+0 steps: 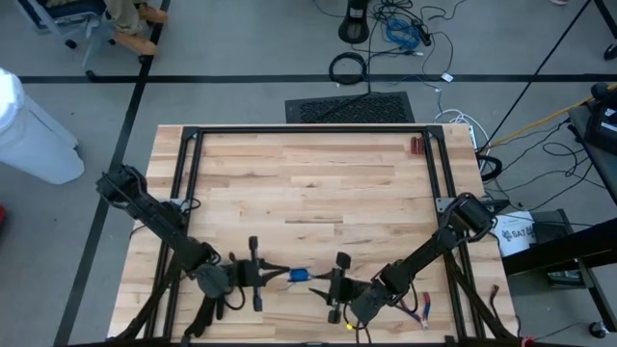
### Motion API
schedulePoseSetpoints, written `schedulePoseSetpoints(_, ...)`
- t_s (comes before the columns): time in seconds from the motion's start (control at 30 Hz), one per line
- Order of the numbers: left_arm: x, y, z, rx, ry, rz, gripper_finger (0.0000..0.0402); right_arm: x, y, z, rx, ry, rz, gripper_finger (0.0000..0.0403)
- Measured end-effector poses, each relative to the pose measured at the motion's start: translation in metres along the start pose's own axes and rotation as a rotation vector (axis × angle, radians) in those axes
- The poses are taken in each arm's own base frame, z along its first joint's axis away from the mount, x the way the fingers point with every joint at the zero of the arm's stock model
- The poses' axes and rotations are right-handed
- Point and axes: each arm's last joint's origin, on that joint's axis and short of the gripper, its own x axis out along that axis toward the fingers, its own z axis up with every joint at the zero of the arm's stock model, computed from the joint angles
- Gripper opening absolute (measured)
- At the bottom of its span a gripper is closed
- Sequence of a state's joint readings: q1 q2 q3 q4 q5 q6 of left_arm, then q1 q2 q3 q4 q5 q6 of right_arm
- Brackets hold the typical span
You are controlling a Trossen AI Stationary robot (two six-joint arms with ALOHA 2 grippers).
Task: Coil cords
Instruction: Uncoil the blue wire from the black spool
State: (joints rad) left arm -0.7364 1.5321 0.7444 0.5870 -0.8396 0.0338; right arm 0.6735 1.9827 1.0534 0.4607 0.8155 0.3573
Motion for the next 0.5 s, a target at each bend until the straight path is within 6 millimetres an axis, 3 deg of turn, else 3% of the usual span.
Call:
schedulePoseSetpoints(0.3, -0.005, 0.008, 0.016, -0.053, -0.065, 0.058, 0.0001, 0.007, -0.002, 0.015, 0.087, -0.087, -0.022, 0.0133)
schedulePoseSetpoints(0.5, -0.005, 0.009, 0.018, -0.067, -0.076, 0.065, 0.0001, 0.010, 0.001, 0.031, 0.048, -0.119, -0.079, 0.0132)
